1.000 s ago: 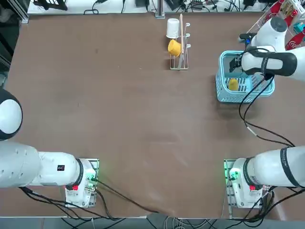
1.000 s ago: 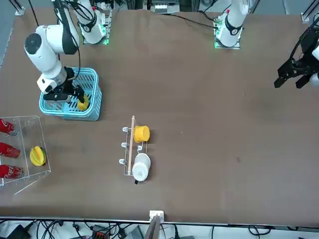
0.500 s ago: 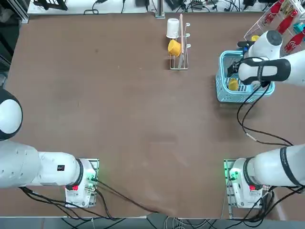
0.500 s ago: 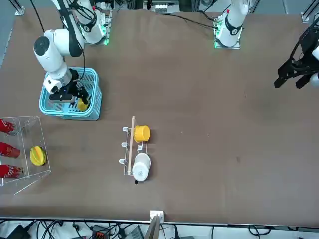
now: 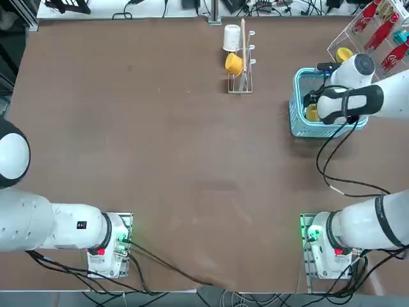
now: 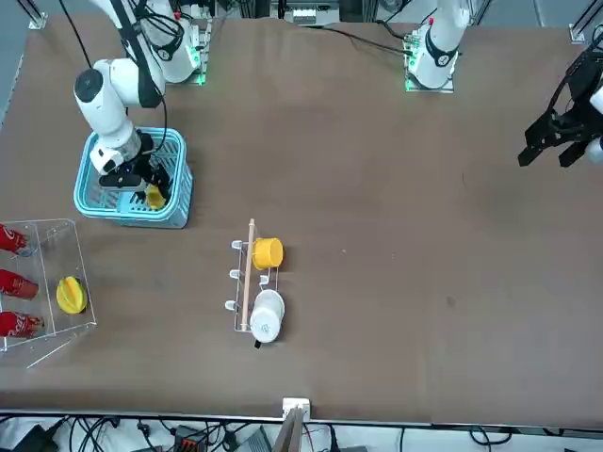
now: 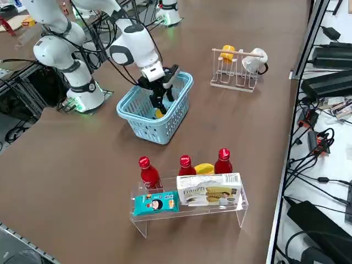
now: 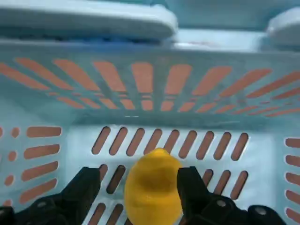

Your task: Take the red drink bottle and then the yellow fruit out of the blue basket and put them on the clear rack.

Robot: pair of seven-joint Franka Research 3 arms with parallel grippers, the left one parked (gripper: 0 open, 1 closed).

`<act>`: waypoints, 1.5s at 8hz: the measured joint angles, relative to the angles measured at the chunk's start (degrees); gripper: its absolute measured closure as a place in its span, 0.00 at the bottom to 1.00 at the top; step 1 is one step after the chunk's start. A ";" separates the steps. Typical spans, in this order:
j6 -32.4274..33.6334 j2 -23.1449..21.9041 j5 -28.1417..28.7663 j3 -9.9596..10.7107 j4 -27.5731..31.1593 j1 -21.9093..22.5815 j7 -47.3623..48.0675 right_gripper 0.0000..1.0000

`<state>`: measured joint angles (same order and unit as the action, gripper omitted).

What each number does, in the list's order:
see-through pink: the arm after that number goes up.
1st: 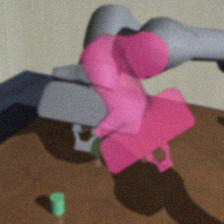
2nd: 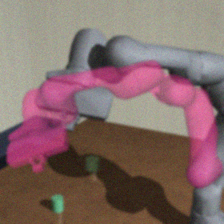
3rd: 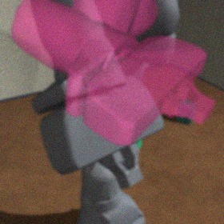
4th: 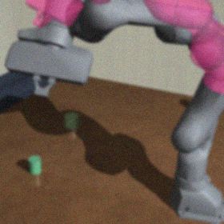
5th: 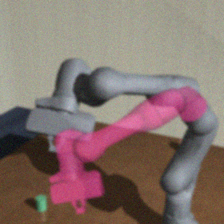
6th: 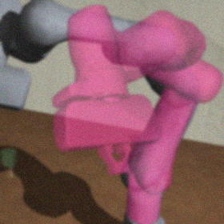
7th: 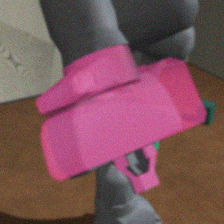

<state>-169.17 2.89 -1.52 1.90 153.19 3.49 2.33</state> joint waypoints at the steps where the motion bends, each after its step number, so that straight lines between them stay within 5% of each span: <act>1: -0.79 0.64 0.00 0.17 0.16 -0.08 0.04 0.00; 12: -4.67 4.72 0.00 0.66 0.41 -0.75 2.10 0.00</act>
<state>-173.83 7.61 -1.52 2.56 153.60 2.73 4.43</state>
